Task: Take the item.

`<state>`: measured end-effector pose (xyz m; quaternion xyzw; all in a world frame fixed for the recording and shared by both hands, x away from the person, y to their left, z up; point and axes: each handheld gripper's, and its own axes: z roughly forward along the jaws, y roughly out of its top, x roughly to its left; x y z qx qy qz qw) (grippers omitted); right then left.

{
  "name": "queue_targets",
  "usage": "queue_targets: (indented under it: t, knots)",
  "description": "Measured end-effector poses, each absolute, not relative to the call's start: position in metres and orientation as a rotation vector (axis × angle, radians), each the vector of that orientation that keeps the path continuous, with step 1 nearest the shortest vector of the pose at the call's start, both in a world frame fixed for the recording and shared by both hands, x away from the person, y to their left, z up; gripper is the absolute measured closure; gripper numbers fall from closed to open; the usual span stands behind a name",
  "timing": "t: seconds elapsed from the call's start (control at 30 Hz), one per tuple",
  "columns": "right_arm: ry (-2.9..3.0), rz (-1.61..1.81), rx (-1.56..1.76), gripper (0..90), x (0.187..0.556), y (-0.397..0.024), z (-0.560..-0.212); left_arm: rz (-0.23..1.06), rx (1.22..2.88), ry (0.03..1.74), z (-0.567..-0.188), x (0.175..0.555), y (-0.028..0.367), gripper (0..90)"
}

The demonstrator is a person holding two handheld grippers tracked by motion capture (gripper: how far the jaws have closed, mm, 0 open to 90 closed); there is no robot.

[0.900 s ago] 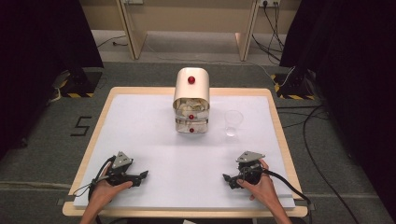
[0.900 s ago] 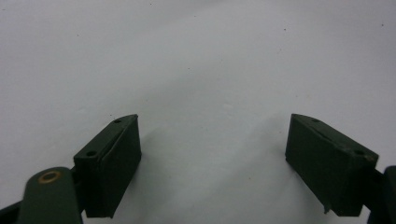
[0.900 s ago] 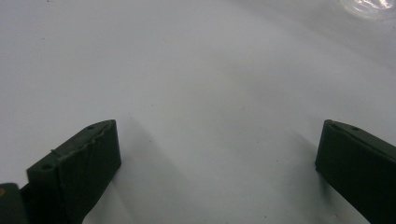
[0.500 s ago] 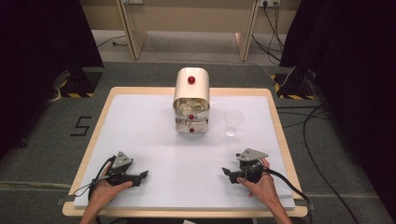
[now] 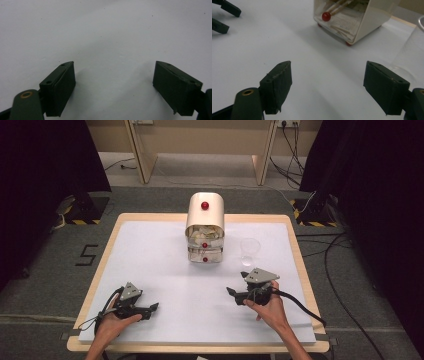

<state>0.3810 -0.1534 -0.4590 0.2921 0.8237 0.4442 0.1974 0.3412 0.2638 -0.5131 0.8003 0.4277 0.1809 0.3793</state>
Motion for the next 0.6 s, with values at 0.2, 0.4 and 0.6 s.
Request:
queue_targets:
  t: [0.2, 0.4, 0.6]
  knots:
    - [2.275, 1.262, 0.773, 26.6, 0.393, -0.138, -0.447, 0.463, 2.045, 1.092, -0.513, 0.341, 0.264, 17.3]
    - [2.262, 1.273, 0.728, 28.2, 0.401, -0.124, -0.435, 0.462, 2.045, 1.092, -0.513, 0.341, 0.264, 17.3]
    - [2.227, 1.329, 0.702, 29.5, 0.411, -0.11, -0.42, 0.463, 2.044, 1.092, -0.513, 0.341, 0.264, 17.4]
